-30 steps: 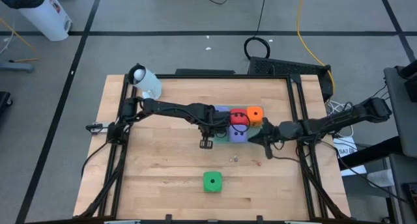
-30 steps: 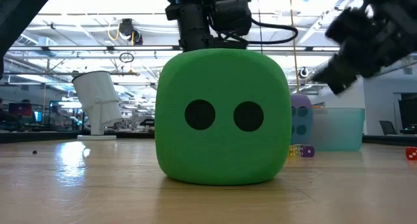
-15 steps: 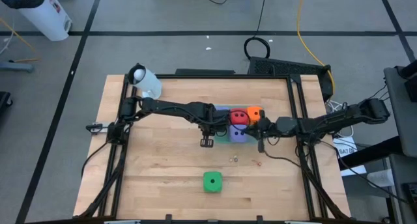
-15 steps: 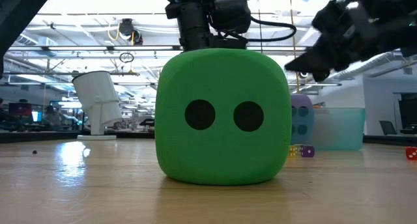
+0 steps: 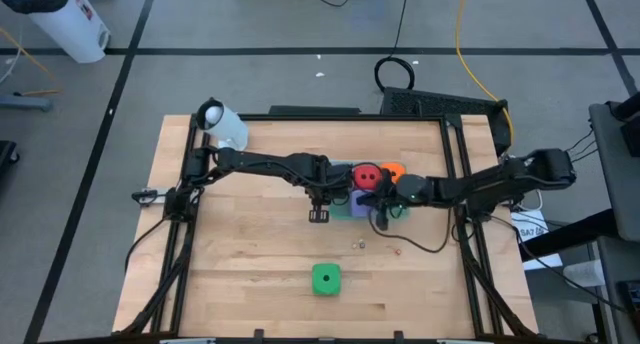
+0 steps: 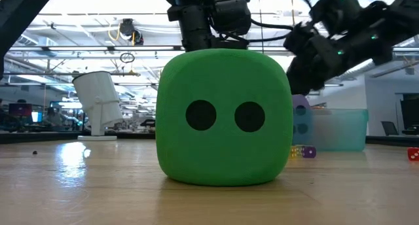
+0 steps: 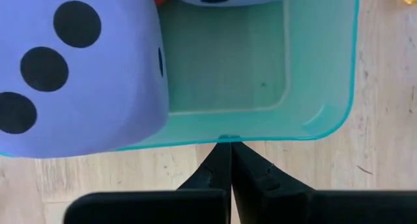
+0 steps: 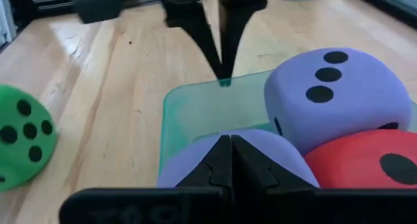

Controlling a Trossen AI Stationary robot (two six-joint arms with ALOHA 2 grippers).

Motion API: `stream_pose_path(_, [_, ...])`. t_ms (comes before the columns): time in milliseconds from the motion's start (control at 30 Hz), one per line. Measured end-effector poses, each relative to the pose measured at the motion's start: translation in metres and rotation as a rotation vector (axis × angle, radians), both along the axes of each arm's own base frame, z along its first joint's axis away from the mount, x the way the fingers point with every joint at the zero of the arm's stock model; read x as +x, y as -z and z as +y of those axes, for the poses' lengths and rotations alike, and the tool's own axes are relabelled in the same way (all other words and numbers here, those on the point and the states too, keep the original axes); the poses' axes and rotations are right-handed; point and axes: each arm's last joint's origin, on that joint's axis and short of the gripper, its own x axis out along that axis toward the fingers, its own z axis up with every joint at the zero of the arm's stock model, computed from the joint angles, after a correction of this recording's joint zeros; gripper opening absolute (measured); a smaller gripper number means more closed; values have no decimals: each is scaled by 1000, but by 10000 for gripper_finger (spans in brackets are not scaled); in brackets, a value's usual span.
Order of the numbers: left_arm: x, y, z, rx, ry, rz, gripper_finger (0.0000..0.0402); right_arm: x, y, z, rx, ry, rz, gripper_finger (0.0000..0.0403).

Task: Pick & Place Dice
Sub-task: Put the large purple die into the green bin

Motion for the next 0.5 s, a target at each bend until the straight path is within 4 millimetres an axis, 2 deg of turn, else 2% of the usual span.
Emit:
stream_pose_path(300, [0,0,0,-22,7,-6,4,3,35,-9,94,13,164,0])
stream_pose_path(500, [0,0,0,-22,8,-5,5,3,30,-1,41,11,130,0])
